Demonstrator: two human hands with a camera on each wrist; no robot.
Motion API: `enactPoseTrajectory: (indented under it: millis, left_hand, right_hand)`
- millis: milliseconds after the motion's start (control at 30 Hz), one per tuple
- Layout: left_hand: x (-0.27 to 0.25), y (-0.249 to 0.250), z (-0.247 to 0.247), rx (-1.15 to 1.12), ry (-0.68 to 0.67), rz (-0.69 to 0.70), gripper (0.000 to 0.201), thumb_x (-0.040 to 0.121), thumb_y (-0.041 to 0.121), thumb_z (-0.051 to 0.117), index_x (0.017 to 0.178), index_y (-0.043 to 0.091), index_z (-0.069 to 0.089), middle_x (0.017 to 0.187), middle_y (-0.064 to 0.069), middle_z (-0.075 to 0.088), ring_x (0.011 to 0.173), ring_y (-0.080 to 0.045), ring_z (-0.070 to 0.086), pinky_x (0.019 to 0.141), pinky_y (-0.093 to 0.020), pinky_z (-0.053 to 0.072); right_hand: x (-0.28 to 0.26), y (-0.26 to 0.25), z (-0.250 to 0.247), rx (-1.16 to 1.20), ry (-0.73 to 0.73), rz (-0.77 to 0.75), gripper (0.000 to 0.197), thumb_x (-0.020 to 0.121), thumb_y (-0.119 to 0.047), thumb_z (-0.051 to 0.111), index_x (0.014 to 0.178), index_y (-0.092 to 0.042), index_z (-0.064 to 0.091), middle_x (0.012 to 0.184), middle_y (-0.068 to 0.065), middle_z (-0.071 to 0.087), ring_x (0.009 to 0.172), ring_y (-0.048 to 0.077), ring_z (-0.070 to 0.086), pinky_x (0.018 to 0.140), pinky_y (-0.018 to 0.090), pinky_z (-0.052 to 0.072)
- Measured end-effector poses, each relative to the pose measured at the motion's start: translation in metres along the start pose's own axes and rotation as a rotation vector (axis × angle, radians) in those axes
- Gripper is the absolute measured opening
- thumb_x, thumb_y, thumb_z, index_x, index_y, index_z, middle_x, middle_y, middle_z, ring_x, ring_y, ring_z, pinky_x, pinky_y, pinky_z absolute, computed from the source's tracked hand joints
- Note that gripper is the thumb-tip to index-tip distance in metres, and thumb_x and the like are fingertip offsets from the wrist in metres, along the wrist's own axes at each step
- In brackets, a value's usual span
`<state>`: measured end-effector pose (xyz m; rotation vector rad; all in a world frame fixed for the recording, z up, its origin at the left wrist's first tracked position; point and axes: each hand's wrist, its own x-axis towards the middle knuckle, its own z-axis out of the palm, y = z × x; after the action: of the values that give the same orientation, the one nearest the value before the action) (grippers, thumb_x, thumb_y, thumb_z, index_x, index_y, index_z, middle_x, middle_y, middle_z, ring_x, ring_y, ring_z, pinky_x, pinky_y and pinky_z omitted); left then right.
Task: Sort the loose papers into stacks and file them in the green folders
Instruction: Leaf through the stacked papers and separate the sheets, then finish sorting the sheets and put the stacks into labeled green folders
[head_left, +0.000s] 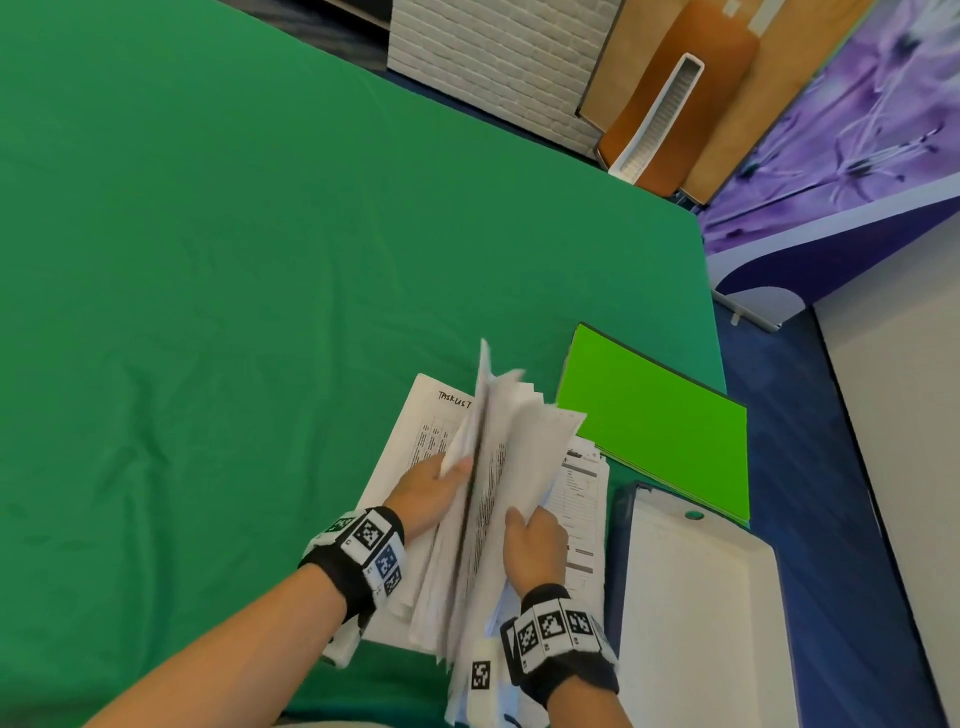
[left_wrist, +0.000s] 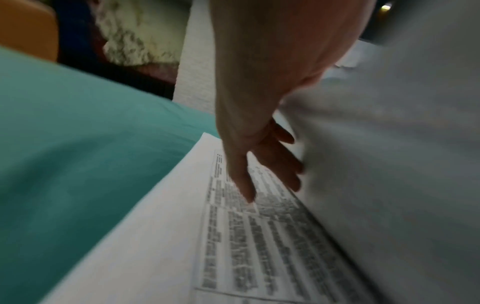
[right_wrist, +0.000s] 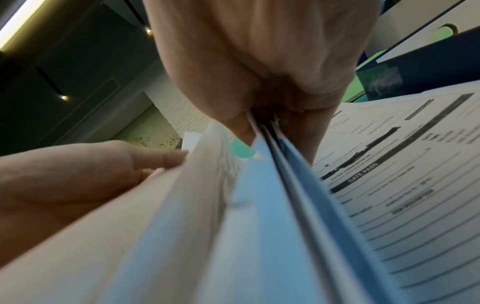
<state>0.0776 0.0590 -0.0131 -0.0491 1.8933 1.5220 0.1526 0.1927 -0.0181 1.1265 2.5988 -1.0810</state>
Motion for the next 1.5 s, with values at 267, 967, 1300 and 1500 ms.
enactPoseTrajectory:
  millis: [267,967,1300,1500]
  left_hand:
    - [0.012,-0.022,0.003,0.635,0.120,-0.096,0.038,0.095,0.043,0.052,0.119,0.014,0.057,0.127,-0.005,0.055,0.113,-0.022,0.053,0.100,-0.040,0.043]
    - [-0.002,0.011,-0.002,1.430,0.267,0.098,0.029,0.090,-0.003,0.049,0.069,0.017,0.044,0.065,0.006,0.041,0.053,-0.009,0.045,0.047,-0.023,0.029]
    - [-0.007,0.019,0.021,1.386,0.210,0.119,0.016,0.092,0.004,0.057,0.084,0.014,0.048,0.069,0.005,0.045,0.051,-0.009,0.037,0.042,-0.024,0.022]
    - [-0.008,0.006,0.019,1.128,0.365,0.176,0.049,0.088,0.011,0.065,0.127,0.008,0.037,0.108,-0.009,0.055,0.067,-0.019,0.066,0.048,-0.028,0.036]
  right_hand:
    - [0.000,0.002,-0.003,0.079,0.016,0.020,0.021,0.098,-0.021,0.047,0.085,-0.009,0.058,0.087,0.005,0.059,0.092,0.029,0.058,0.083,0.031,0.044]
    - [0.001,0.005,0.006,0.018,0.041,0.002,0.029,0.100,-0.022,0.043,0.103,-0.001,0.063,0.106,0.016,0.066,0.095,0.028,0.059,0.081,0.029,0.043]
    - [-0.006,0.002,0.017,-0.068,0.163,-0.123,0.035,0.098,-0.012,0.044,0.131,-0.004,0.045,0.121,0.017,0.060,0.107,0.031,0.058,0.091,0.036,0.045]
    - [-0.016,-0.003,0.007,0.030,0.226,-0.221,0.087,0.091,0.003,0.045,0.152,-0.038,0.000,0.136,0.011,0.042,0.104,0.031,0.057,0.085,0.038,0.046]
